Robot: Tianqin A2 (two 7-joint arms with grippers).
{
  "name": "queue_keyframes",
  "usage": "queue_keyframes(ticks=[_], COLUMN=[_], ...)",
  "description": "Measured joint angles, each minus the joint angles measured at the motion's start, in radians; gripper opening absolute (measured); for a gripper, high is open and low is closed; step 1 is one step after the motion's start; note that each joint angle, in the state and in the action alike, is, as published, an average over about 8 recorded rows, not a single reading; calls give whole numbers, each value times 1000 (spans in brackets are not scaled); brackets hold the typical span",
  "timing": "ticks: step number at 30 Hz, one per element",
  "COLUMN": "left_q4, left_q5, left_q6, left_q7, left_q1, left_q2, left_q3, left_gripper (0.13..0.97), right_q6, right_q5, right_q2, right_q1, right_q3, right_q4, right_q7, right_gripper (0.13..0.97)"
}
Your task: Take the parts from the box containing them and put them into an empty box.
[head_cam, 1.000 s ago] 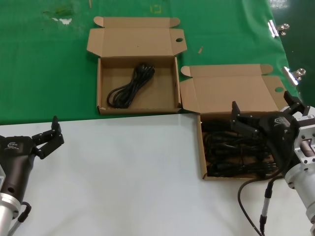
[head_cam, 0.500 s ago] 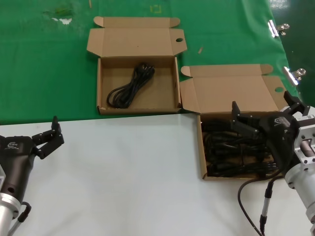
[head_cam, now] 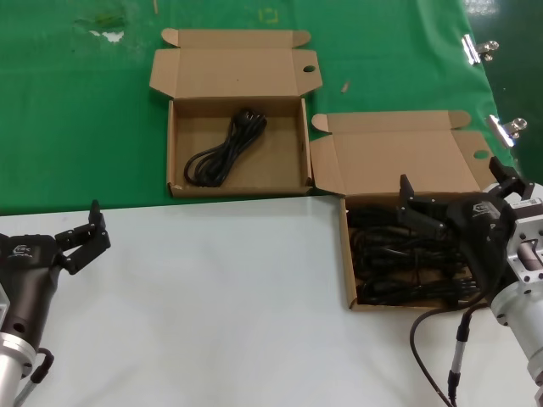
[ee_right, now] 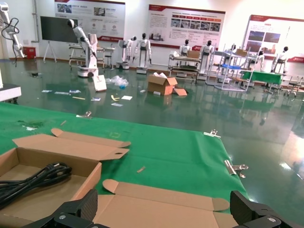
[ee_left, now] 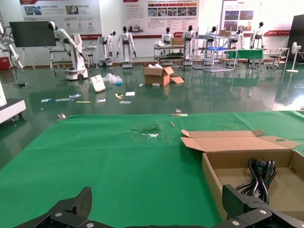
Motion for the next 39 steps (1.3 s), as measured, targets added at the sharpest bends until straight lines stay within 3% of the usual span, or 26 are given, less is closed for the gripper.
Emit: queue_keyframes(ticks=[39], left_q4=[0], left_q5=[0], left_q6=[0], left_q7=[0], left_q1=[0], left_q2=[0], left_q3=[0], left_gripper=[966], right_q6=[0], right_q5=[0], right_q2=[0], right_q1=[0], right_q3=[0], right_q4=[0], right_q7=[0], right_gripper=[966])
